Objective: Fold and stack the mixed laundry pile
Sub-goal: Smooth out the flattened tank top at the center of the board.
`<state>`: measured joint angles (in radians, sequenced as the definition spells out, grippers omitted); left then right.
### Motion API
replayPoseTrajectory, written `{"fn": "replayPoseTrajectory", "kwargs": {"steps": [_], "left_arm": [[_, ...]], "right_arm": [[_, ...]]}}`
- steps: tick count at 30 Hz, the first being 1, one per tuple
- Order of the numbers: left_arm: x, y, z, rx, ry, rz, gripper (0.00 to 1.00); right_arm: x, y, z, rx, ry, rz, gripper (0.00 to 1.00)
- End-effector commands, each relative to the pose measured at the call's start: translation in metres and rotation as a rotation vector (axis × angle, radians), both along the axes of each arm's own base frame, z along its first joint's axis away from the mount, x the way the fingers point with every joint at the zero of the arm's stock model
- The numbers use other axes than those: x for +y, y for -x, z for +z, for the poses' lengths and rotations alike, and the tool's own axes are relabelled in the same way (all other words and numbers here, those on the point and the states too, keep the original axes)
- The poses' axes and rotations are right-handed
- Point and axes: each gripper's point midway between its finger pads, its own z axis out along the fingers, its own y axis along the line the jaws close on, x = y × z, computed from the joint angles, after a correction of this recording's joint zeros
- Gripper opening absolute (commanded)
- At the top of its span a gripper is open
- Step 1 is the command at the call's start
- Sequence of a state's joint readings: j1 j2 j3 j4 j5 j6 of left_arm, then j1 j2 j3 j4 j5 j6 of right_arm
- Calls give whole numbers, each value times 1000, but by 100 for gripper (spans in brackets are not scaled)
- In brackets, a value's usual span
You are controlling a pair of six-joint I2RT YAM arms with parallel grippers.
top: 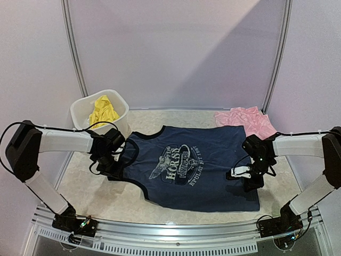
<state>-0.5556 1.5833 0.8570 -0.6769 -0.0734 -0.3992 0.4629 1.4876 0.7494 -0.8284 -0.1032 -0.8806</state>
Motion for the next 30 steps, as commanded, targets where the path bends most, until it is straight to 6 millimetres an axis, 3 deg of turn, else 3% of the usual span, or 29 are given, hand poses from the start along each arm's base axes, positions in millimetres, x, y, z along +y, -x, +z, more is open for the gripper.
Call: {"fn": "replayPoseTrajectory", "kwargs": {"steps": [1,7,11,13,15,17,21,30], "left_arm": [[-4,23,-11,80,13,7,47],[-3,52,17,90,22,28,47],[-9,53,70,-58,74,33,49],[4,47,102,-189,110,106,56],[21,43,114,-280,131,223,65],[34,44,97,-279,160,318,64],[41,34,66,-267,170,402,60],[51,26,24,-272,272,535,48]], "right_arm": [[-15,-4,-23,-24,93,67,28],[-34,0,-41,-16,190,72,26],[-33,5,-38,-7,177,59,26],[-24,2,-30,-8,137,45,27],[-13,-3,-22,-8,89,22,27],[-5,-7,-15,-12,54,8,27],[6,-14,-3,-21,5,-10,28],[13,-16,16,-41,-43,-19,28]]}}
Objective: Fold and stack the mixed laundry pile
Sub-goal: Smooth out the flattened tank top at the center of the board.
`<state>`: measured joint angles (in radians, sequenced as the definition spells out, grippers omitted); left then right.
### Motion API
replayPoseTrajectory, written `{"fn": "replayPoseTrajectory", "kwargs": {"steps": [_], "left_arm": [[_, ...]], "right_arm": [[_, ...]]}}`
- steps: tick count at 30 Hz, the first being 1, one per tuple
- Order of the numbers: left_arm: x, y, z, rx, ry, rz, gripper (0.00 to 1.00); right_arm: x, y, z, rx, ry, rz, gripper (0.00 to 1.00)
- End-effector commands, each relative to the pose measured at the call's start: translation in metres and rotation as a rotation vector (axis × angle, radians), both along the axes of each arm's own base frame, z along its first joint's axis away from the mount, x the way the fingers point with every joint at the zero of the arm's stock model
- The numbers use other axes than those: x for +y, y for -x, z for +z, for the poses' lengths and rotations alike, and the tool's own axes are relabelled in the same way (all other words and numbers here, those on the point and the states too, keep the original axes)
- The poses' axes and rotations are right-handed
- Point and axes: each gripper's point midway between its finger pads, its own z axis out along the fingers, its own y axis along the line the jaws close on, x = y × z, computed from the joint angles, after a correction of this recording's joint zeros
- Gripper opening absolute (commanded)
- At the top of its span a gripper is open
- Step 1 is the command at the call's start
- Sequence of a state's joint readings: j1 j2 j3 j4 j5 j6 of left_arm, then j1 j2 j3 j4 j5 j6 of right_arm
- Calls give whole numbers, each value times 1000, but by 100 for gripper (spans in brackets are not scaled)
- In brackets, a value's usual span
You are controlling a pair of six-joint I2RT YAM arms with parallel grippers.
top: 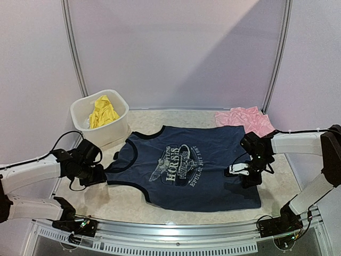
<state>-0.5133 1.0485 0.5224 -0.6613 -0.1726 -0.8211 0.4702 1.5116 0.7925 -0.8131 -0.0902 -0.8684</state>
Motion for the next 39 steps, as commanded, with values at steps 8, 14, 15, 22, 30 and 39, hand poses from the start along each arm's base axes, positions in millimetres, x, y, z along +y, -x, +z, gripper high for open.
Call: {"fn": "replayPoseTrajectory", "kwargs": {"steps": [8,14,15,22,30,39], "left_arm": [[-20,-39,-36,-121,292,99,47],[-33,-51,-51,-87,348,75,25],[-35,-50,-51,-77,355,66,20],[-5,-35,16,-49,146,50,0],[8,-1,51,274,-56,-126,9],[28,28,40,386,-200,-94,19]], "right_arm": [[10,-5,12,2,-46,-20,28],[9,-4,11,7,-42,-25,28],[8,-4,11,5,-40,-26,28],[10,-6,17,-7,-52,-27,28],[16,-10,15,0,-71,-22,28],[19,-8,12,21,-83,-19,28]]}}
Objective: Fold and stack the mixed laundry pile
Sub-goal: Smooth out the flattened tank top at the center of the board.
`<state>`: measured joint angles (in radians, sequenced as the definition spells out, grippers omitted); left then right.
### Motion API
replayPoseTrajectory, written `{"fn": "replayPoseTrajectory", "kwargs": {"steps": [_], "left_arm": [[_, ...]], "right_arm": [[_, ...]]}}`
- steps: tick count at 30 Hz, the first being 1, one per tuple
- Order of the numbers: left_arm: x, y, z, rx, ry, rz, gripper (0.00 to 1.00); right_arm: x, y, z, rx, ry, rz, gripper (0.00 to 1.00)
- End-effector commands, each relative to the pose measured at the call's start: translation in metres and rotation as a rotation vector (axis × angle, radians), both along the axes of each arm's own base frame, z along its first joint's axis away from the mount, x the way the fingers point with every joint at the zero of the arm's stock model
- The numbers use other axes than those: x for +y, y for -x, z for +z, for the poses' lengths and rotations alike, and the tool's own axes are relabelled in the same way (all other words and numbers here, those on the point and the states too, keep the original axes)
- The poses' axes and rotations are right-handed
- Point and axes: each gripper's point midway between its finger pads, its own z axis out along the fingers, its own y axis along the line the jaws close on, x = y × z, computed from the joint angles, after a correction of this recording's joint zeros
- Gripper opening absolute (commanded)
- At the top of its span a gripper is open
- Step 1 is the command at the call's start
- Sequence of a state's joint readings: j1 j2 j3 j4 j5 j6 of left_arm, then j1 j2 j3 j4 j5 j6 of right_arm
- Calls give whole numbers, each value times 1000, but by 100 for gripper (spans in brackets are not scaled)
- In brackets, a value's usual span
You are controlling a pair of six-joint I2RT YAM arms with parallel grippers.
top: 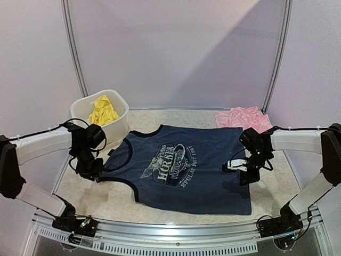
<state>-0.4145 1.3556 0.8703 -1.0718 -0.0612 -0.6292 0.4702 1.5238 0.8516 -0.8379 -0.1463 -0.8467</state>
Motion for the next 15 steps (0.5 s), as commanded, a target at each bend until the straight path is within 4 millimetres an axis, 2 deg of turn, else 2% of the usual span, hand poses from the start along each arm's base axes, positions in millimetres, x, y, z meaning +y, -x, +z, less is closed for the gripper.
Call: {"fn": "replayPoseTrajectory", "kwargs": {"steps": [1,4,7,9,12,15], "left_arm": [[23,17,29,-24,-105,3,19],[22,-4,61,-148,-104,-1,20],[10,-32,74,-255,-65,-26,27],[-6,-45,64,-257,-14,-49,29],[-31,-57,36,-240,62,-80,29],[-30,-61,13,-211,2,-111,29]], "right_arm": [[3,1,-2,13,-19,3,28],[4,4,-4,30,-21,8,28],[12,13,4,86,-71,24,28],[12,25,5,93,-57,64,29],[-4,49,-1,79,1,170,30],[-2,65,12,76,-54,229,31]]}}
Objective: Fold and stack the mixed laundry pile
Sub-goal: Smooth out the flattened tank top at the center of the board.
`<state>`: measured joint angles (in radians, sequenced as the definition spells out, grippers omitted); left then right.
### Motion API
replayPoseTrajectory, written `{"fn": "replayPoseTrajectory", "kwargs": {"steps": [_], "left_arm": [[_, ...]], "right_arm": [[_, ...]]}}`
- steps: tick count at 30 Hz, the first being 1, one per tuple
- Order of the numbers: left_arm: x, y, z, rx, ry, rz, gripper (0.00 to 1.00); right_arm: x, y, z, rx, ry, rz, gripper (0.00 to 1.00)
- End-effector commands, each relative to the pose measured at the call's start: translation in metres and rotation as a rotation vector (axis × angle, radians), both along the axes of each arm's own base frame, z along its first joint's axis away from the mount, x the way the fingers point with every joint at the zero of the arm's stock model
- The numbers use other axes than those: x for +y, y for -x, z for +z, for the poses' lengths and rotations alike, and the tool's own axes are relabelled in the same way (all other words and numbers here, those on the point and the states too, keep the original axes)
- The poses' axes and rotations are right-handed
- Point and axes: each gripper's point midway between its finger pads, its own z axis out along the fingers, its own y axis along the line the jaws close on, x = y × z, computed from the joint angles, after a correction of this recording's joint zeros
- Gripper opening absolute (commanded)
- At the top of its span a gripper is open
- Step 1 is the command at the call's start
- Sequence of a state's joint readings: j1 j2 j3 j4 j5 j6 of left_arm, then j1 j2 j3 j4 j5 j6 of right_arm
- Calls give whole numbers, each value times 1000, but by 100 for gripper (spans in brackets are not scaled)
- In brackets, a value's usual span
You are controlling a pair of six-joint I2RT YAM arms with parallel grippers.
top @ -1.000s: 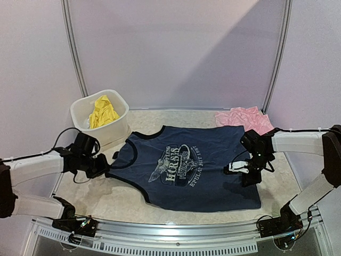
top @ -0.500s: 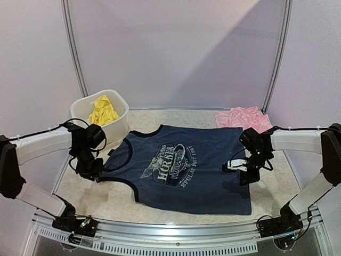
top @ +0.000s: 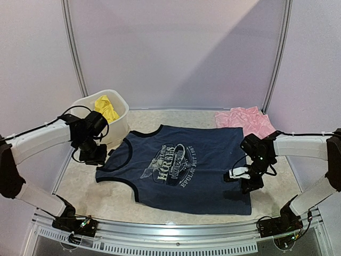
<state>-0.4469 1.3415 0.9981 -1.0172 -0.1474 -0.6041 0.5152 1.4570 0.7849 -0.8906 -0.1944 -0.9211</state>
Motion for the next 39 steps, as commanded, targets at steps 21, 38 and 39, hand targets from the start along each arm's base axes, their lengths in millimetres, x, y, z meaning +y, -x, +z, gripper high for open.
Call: {"fn": "replayPoseTrajectory", "kwargs": {"steps": [21,38,39], "left_arm": [[-10,-14,-68,86,-86,-86,28],[-25,-45,0,-42,-45,-130,29],[-26,-48,-2,-44,-43,-130,29]], "right_arm": [[-12,94,-20,103,197,447,12],[-125,116,-14,84,504,610,0],[-127,113,-15,72,502,594,0]]}}
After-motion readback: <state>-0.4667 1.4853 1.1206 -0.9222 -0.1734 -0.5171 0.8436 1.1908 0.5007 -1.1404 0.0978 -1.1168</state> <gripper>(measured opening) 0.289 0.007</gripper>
